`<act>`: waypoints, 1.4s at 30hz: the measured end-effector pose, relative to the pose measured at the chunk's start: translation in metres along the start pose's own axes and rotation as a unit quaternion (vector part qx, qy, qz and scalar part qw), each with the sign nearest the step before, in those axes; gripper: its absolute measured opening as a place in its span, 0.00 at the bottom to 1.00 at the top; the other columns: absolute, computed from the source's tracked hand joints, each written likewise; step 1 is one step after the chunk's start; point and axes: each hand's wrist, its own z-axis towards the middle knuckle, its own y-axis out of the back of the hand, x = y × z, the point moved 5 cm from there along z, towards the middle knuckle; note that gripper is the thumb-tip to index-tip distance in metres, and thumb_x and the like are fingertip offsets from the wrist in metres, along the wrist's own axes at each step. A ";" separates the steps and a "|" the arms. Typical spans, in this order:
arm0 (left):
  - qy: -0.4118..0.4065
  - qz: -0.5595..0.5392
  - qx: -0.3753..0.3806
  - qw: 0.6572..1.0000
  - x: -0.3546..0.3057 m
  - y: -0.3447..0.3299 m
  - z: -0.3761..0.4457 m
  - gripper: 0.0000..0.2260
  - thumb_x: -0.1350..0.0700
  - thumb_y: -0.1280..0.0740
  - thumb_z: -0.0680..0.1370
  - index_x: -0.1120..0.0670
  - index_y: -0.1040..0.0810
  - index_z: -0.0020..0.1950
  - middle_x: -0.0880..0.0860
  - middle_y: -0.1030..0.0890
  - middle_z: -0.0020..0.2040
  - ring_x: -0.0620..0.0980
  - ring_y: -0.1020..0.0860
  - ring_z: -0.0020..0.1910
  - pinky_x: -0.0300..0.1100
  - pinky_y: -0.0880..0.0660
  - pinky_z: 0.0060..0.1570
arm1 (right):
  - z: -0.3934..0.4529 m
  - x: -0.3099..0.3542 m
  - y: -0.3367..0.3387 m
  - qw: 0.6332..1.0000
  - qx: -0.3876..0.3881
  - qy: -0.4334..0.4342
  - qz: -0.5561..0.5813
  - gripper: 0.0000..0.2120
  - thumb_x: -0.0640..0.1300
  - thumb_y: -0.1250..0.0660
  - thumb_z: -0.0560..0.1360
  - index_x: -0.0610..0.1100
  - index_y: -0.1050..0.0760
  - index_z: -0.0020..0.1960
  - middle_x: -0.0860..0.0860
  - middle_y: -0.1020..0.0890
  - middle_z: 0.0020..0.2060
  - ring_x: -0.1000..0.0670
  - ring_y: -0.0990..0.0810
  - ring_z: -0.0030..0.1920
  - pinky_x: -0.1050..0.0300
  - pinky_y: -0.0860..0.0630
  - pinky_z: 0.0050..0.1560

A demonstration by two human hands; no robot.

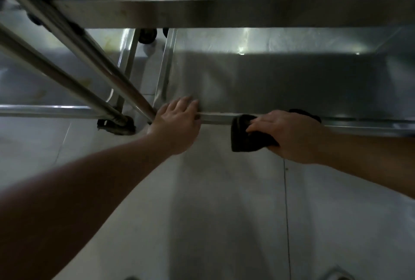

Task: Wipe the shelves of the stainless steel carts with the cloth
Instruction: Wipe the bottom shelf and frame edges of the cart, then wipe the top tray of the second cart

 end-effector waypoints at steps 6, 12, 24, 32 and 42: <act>-0.034 0.014 0.140 0.989 -0.040 0.028 -0.073 0.28 0.41 0.44 0.86 0.48 0.44 0.85 0.51 0.41 0.85 0.55 0.41 0.83 0.57 0.39 0.79 | -0.047 0.050 0.007 0.965 0.224 -0.126 0.060 0.17 0.49 0.33 0.80 0.59 0.27 0.68 0.57 0.22 0.60 0.49 0.22 0.61 0.44 0.22 0.57; -0.003 -0.040 0.228 0.973 -0.058 0.095 -0.173 0.26 0.40 0.45 0.85 0.45 0.40 0.83 0.50 0.36 0.82 0.56 0.33 0.78 0.56 0.31 0.72 | -0.099 0.120 0.064 0.933 0.246 -0.238 0.113 0.22 0.46 0.32 0.80 0.56 0.28 0.73 0.52 0.22 0.64 0.44 0.22 0.62 0.45 0.22 0.57; 0.120 -0.102 0.246 0.956 -0.004 0.375 -0.339 0.21 0.44 0.45 0.85 0.50 0.32 0.76 0.51 0.26 0.71 0.55 0.27 0.67 0.53 0.30 0.59 | -0.104 0.345 0.306 0.905 0.267 -0.298 0.148 0.23 0.47 0.32 0.81 0.54 0.29 0.75 0.51 0.22 0.67 0.47 0.21 0.63 0.49 0.23 0.63; 0.184 -0.127 0.167 0.960 0.097 0.549 -0.415 0.19 0.45 0.44 0.86 0.51 0.31 0.74 0.52 0.25 0.69 0.57 0.26 0.66 0.52 0.29 0.59 | -0.009 0.482 0.460 0.937 0.232 -0.227 0.128 0.23 0.51 0.30 0.78 0.57 0.27 0.73 0.54 0.19 0.65 0.48 0.20 0.61 0.52 0.23 0.56; 0.324 -0.153 0.078 0.930 0.225 0.665 -0.463 0.21 0.44 0.45 0.85 0.50 0.31 0.77 0.52 0.25 0.72 0.56 0.26 0.68 0.51 0.26 0.61 | 0.161 0.607 0.576 0.976 0.147 -0.086 0.136 0.24 0.54 0.29 0.78 0.56 0.27 0.73 0.54 0.19 0.64 0.48 0.19 0.61 0.52 0.22 0.57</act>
